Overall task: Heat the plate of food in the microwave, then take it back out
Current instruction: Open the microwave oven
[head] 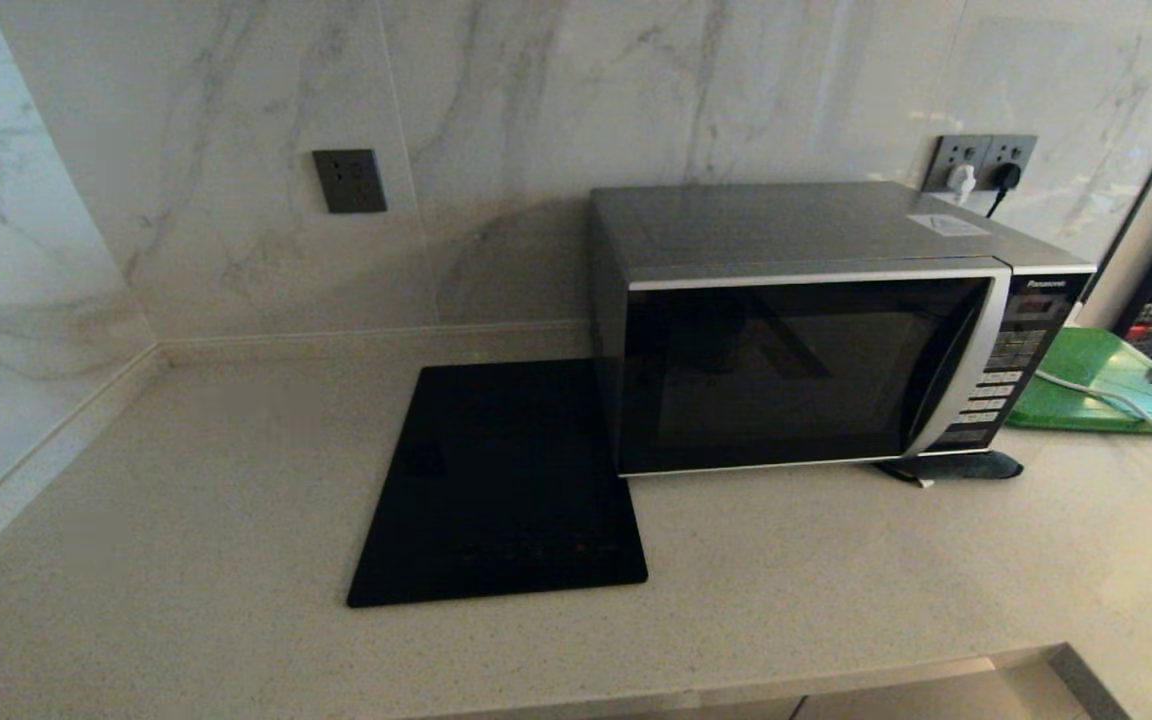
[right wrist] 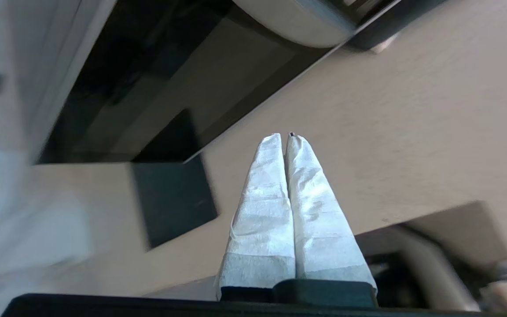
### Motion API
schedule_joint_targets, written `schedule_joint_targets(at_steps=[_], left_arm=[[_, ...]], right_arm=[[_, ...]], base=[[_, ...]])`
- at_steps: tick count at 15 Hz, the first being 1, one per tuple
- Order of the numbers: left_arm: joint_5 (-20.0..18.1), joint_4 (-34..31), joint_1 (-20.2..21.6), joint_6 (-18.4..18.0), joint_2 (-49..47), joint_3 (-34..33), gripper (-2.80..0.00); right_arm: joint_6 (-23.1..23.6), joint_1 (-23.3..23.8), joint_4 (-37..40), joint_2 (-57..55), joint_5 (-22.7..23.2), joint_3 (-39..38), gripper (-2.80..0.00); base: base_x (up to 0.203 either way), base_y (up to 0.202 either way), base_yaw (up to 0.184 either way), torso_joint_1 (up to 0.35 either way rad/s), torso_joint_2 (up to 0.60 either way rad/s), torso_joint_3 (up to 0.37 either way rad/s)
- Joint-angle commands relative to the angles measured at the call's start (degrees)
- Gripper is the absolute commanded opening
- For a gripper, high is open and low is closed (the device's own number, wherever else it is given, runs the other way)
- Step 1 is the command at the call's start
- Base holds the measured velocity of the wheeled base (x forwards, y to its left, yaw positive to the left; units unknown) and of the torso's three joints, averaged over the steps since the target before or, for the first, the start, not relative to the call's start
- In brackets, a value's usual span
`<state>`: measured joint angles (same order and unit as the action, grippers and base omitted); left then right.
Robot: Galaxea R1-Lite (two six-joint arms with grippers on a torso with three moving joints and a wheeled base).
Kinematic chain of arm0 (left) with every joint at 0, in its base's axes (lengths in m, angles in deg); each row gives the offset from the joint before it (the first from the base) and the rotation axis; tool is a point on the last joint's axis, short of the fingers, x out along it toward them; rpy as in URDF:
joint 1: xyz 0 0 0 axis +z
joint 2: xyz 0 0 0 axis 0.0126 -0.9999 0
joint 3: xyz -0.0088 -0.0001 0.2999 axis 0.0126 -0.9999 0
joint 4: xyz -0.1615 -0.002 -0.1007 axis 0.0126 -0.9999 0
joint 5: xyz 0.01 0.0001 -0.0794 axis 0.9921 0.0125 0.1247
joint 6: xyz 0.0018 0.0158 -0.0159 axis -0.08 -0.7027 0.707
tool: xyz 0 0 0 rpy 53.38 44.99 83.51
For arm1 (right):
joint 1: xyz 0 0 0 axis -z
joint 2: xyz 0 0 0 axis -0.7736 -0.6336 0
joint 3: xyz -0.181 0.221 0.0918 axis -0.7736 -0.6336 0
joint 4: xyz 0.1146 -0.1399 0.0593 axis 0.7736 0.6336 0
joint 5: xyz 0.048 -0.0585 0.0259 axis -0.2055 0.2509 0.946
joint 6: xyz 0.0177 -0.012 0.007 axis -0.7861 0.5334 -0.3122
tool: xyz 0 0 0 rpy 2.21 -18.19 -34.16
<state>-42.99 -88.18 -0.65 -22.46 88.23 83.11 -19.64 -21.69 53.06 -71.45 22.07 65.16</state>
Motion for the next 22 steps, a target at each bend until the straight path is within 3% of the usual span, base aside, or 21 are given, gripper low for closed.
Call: schedule_joint_targets(at_steps=[1,6,15,22], left_arm=[[0.0,0.0,0.0,0.0,0.0,0.0,-2.8],[0.1,0.0,0.0,0.1,0.0,0.0,-2.8],[0.1,0.0,0.0,0.0,0.0,0.0,-2.8],[0.0,0.0,0.0,0.0,0.0,0.0,-2.8]], right_arm=[[-0.2,0.9,0.0,-4.9,5.4,0.6,-2.8],[-0.3,0.8,0.0,-7.2,15.1,-0.7,-2.8],[-0.4,-0.6,-7.2,-21.0,23.5,-0.4,-2.8],[-0.4,-0.6,-16.2,-30.0,23.3,-0.2,-2.8]], base=[[0.0,0.0,0.0,0.0,0.0,0.0],[0.0,0.0,0.0,0.0,0.0,0.0],[0.0,0.0,0.0,0.0,0.0,0.0],[0.0,0.0,0.0,0.0,0.0,0.0]])
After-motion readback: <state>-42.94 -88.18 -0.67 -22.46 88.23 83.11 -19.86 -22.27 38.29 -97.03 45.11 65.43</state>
